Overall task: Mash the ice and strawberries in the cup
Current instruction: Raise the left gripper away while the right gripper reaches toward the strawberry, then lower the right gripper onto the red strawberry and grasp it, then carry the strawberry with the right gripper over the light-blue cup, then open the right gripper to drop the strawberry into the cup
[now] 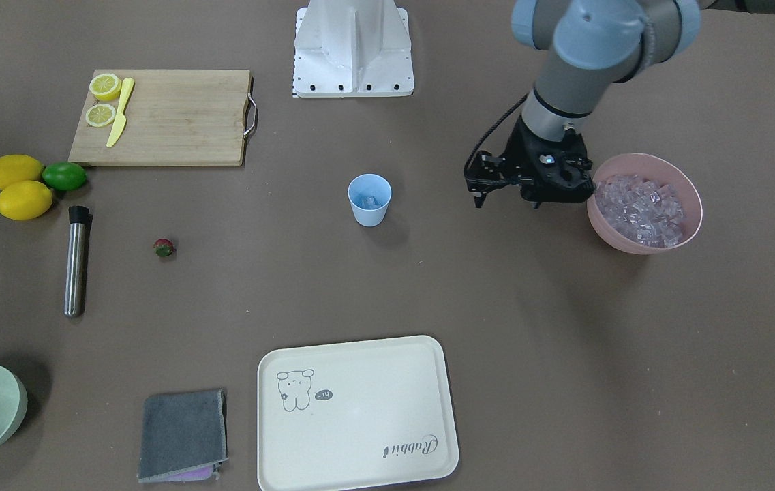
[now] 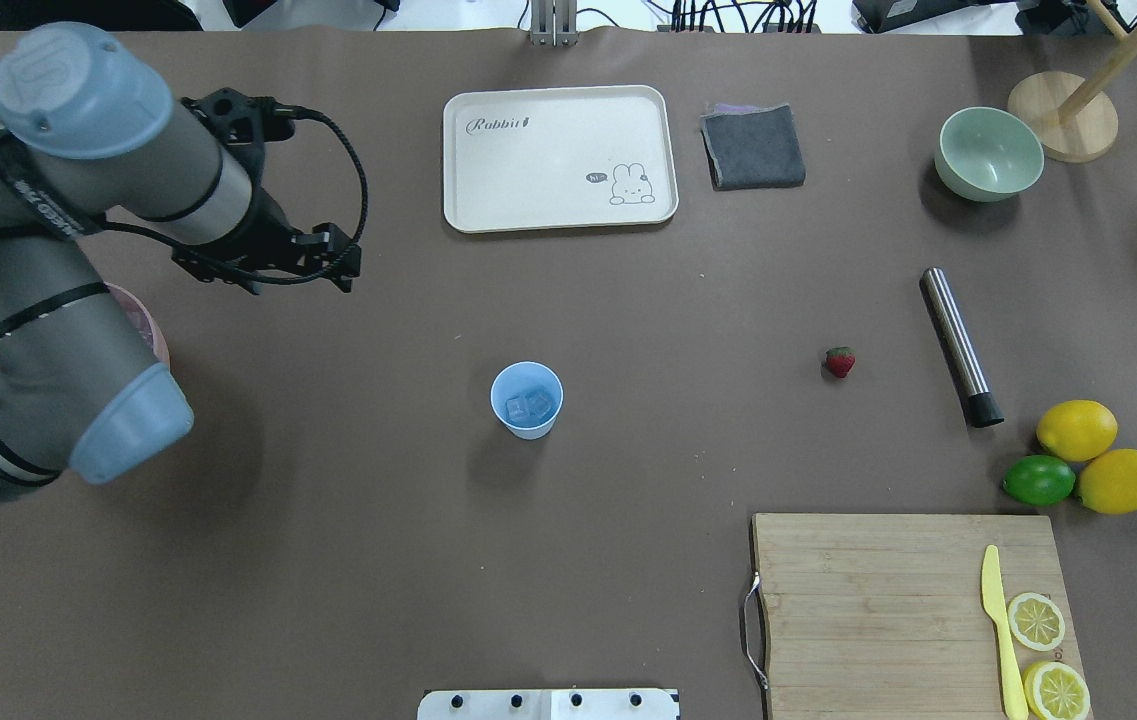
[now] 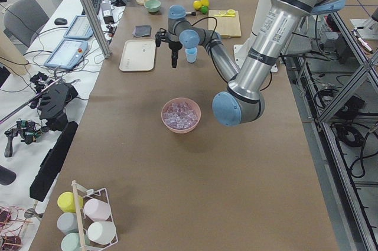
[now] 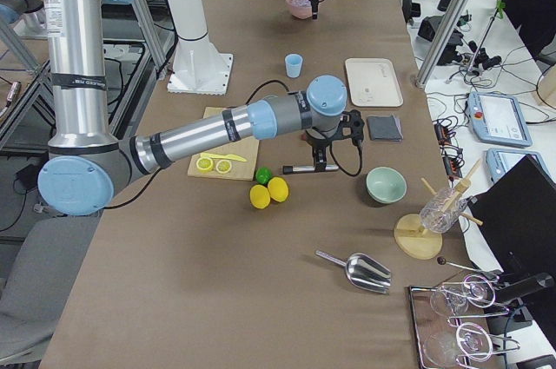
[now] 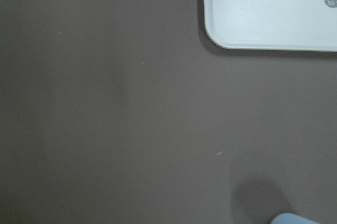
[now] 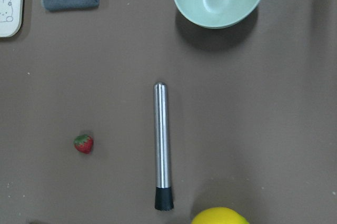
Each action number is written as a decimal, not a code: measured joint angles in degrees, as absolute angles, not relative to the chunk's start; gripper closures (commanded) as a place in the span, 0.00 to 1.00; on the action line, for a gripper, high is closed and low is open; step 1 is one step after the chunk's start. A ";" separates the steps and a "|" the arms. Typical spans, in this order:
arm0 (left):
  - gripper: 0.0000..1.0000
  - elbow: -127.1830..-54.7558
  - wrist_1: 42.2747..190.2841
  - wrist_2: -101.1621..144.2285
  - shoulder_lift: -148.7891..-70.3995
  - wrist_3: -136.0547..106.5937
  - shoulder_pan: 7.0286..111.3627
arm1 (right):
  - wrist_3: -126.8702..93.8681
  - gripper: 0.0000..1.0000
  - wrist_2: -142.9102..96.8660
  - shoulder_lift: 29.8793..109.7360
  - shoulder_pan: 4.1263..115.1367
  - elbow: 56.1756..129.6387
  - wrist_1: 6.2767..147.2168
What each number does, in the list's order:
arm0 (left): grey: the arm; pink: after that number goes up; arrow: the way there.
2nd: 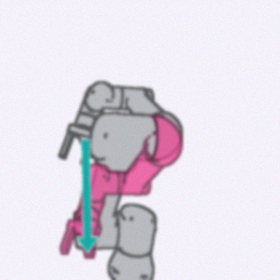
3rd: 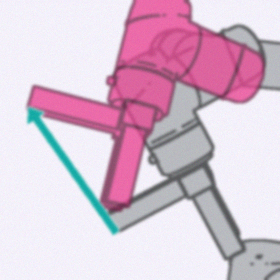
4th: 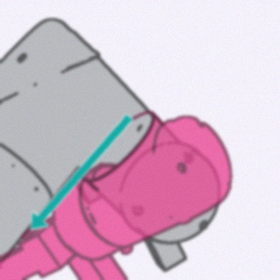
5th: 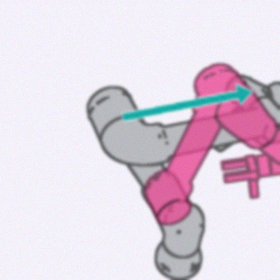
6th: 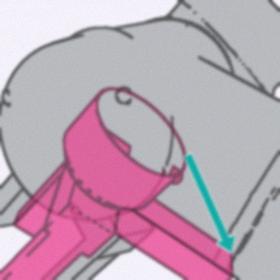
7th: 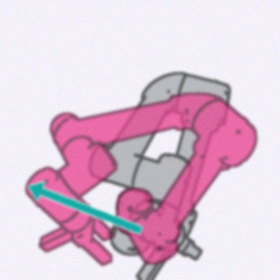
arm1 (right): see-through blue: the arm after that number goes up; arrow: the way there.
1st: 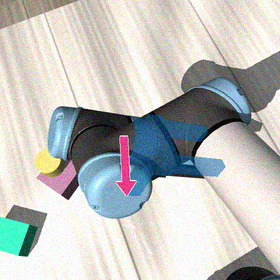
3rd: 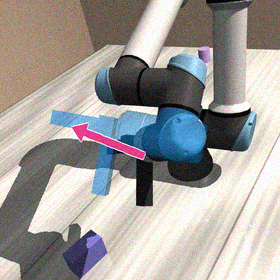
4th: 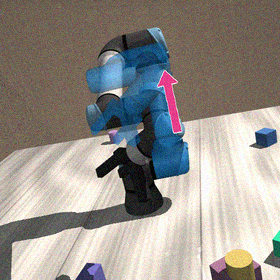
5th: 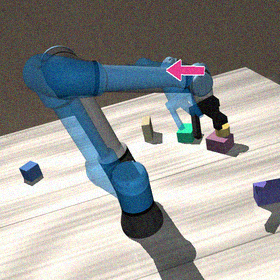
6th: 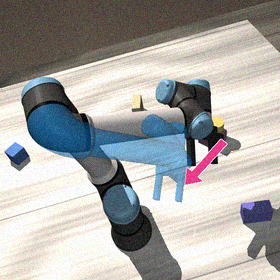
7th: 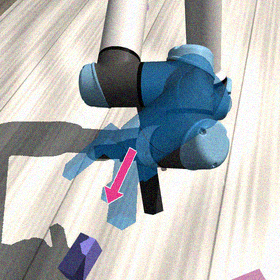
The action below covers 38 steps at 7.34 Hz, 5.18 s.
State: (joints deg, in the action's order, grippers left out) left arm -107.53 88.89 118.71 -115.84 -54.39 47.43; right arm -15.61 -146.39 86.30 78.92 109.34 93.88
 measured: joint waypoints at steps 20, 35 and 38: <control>0.03 -105.74 83.96 124.98 -104.37 -23.73 69.00 | -42.80 1.00 -122.52 72.92 43.89 91.96 71.79; 0.03 -101.22 84.37 124.63 -104.36 -16.07 71.19 | -67.50 1.00 -105.90 49.01 26.53 96.54 76.56; 0.03 -101.60 84.38 124.63 -104.55 -16.20 71.19 | -68.90 0.01 -105.74 48.63 26.46 95.64 76.48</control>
